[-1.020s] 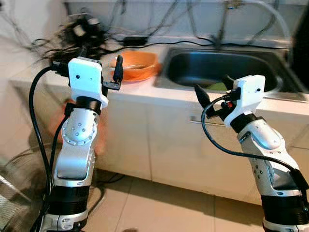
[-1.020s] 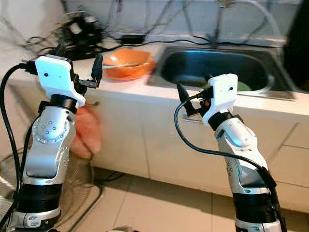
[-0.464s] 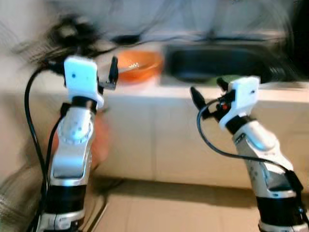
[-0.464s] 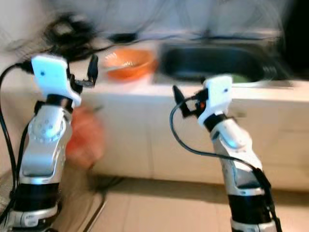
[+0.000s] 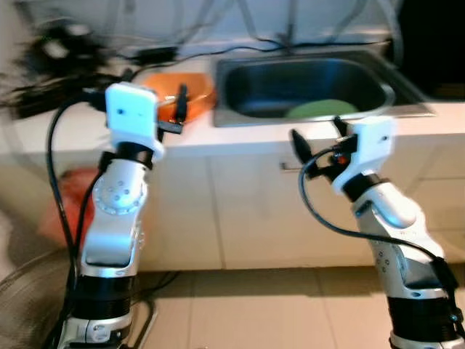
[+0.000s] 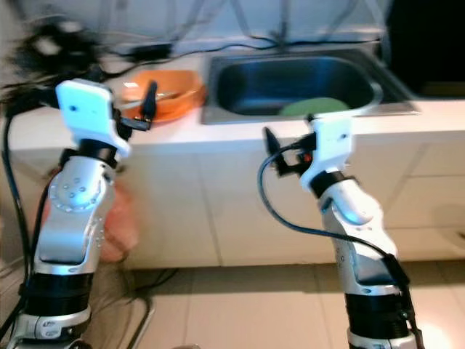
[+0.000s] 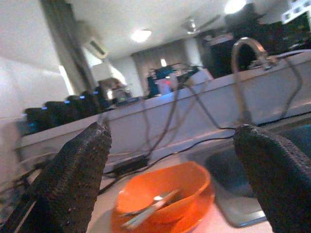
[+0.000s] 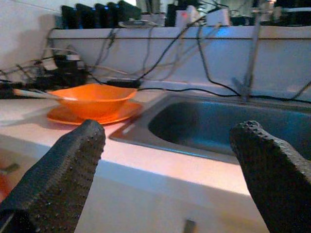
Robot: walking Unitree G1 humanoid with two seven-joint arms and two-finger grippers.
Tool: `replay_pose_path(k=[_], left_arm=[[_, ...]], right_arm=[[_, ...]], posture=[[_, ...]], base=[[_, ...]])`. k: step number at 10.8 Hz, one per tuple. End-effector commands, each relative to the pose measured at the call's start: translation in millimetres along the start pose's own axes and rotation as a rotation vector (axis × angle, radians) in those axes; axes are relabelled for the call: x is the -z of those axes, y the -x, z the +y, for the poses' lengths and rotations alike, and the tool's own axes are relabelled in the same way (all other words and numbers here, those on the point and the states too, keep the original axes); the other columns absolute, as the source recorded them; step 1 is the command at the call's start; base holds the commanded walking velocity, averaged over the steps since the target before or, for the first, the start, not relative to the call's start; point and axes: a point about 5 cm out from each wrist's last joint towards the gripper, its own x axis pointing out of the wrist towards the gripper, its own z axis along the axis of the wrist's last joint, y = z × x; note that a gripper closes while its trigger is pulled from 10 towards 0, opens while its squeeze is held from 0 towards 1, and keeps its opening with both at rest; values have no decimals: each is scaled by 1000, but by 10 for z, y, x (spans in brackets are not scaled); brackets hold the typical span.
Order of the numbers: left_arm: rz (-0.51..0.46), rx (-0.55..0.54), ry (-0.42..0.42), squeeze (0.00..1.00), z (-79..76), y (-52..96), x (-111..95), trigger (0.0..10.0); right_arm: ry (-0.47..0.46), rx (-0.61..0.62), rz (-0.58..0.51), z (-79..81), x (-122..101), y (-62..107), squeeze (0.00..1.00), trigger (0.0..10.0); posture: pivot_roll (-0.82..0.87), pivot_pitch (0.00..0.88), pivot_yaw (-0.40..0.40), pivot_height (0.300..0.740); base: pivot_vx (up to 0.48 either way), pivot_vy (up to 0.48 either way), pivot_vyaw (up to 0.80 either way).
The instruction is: Kitchen organization
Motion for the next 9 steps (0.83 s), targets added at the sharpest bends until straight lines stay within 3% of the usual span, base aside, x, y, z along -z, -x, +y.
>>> replay_pose_path(k=[1,4,9], left_arm=[[-27,-74,-22,0,116,-8,-53,10000],[41,-142,-25,0,240,19,82,10000],[51,-133,-14,0,205,28,94,10000]], right_arm=[[19,-1,-19,-7,-48,-2,0,10000],[24,-4,-21,1,-50,-6,0,10000],[31,-10,-24,9,-54,-6,0,10000]], posture=[[83,7,89,740],[83,7,90,740],[83,9,84,740]], base=[[0,0,0],[104,0,0],[463,0,0]])
